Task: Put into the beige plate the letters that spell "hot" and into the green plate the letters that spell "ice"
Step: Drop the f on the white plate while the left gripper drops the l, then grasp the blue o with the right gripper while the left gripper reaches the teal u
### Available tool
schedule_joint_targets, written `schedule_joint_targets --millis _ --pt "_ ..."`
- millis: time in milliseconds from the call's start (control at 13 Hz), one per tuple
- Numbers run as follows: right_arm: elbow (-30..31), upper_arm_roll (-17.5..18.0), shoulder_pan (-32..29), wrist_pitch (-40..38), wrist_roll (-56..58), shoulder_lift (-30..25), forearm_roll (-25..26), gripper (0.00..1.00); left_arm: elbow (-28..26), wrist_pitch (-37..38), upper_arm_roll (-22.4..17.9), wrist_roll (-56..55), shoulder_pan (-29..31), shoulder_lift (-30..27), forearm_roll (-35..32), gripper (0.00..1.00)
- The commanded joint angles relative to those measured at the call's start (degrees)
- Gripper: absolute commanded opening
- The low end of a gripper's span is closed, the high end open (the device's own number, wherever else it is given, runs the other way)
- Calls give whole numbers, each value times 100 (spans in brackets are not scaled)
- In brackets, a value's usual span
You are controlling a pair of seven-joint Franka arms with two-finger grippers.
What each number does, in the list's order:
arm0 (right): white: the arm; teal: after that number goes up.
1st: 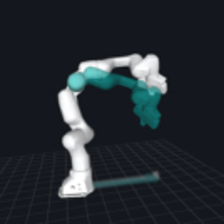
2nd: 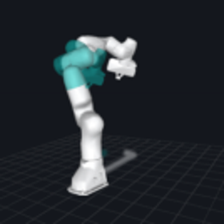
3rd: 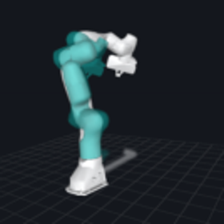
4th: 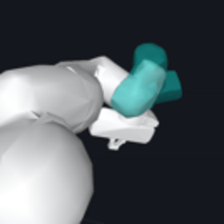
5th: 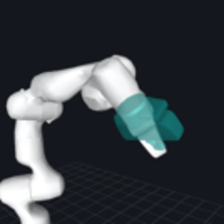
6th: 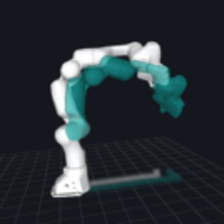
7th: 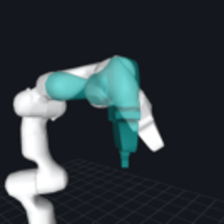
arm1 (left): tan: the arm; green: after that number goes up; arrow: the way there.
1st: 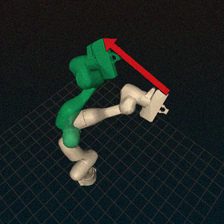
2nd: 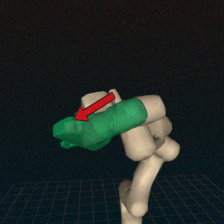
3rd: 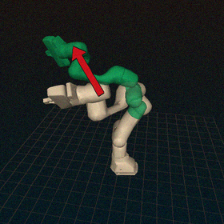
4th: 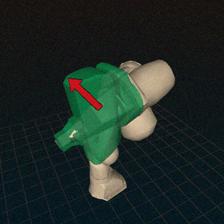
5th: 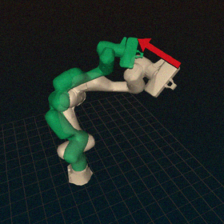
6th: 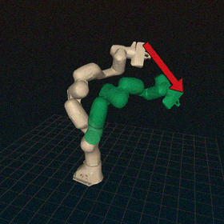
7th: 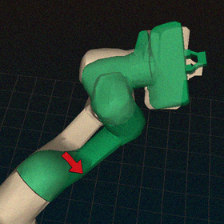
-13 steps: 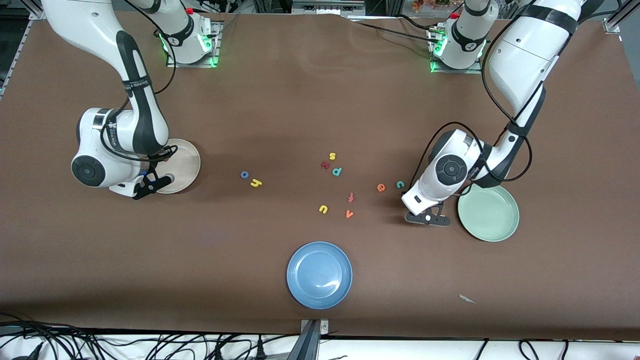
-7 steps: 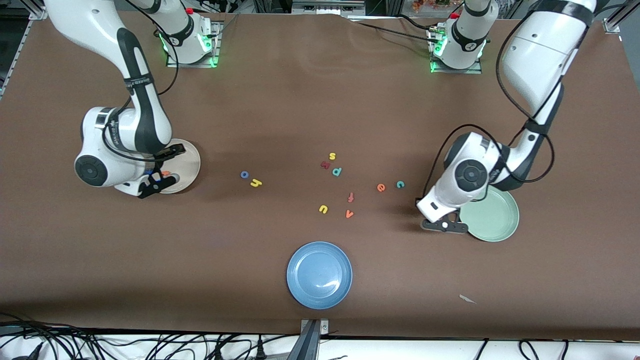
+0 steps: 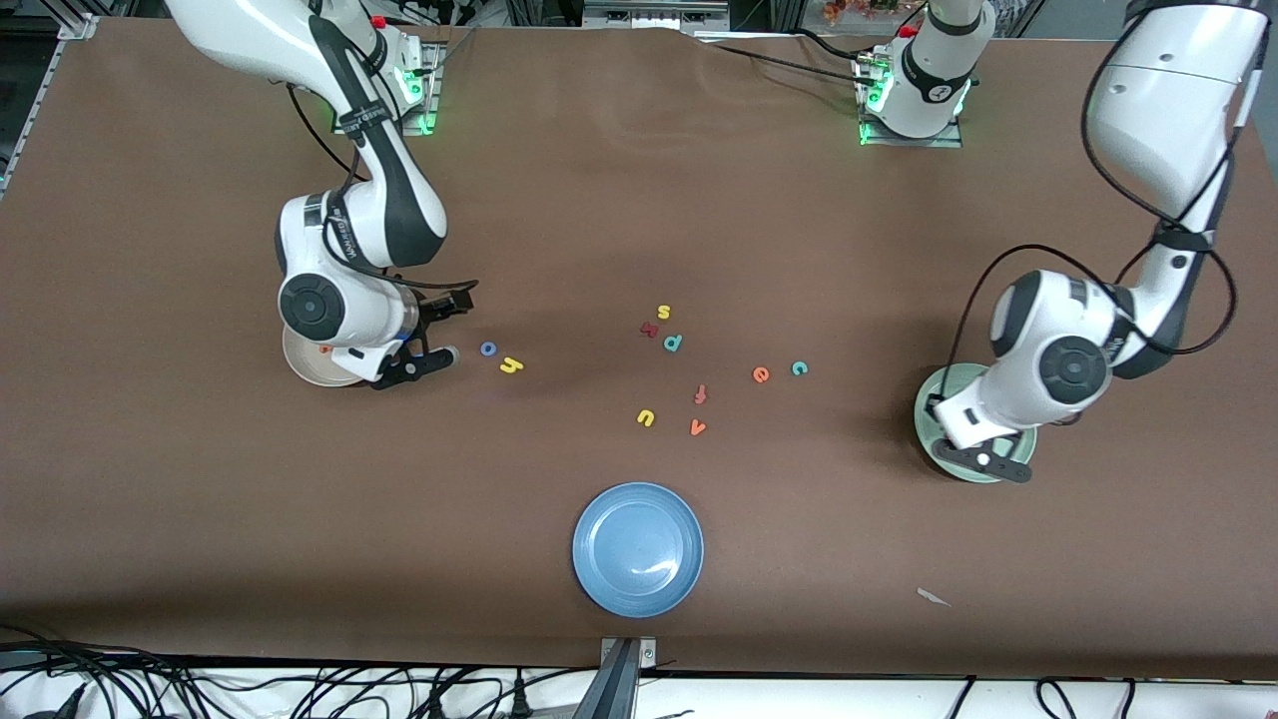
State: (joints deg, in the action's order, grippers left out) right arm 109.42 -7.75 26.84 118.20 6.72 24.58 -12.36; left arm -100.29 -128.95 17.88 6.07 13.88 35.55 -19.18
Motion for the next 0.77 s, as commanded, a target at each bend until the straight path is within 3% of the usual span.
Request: schedule_joint_targets --millis 0,77,153,230,307,460,691 --pt "132 98 224 728 -371 98 -56 99 -166 90 57 613 237 -119 -68 4" --pt "219 99 347 1000 -512 160 -56 99 -166 90 57 641 255 -101 -68 6" --pt "298 107 409 1142 -618 178 -56 99 -166 90 57 702 273 -101 -77 35" --pt "325 107 454 1239 -637 213 -56 99 -140 90 57 781 273 -109 -77 87" --pt "369 107 480 1423 -637 309 -47 99 -122 99 66 686 238 -144 -51 100" --pt "693 125 533 2221 -628 372 -47 99 -79 203 75 563 203 -162 37 100" --pt "809 116 542 2383 -558 389 -47 99 -78 222 285 282 203 -206 660 100"
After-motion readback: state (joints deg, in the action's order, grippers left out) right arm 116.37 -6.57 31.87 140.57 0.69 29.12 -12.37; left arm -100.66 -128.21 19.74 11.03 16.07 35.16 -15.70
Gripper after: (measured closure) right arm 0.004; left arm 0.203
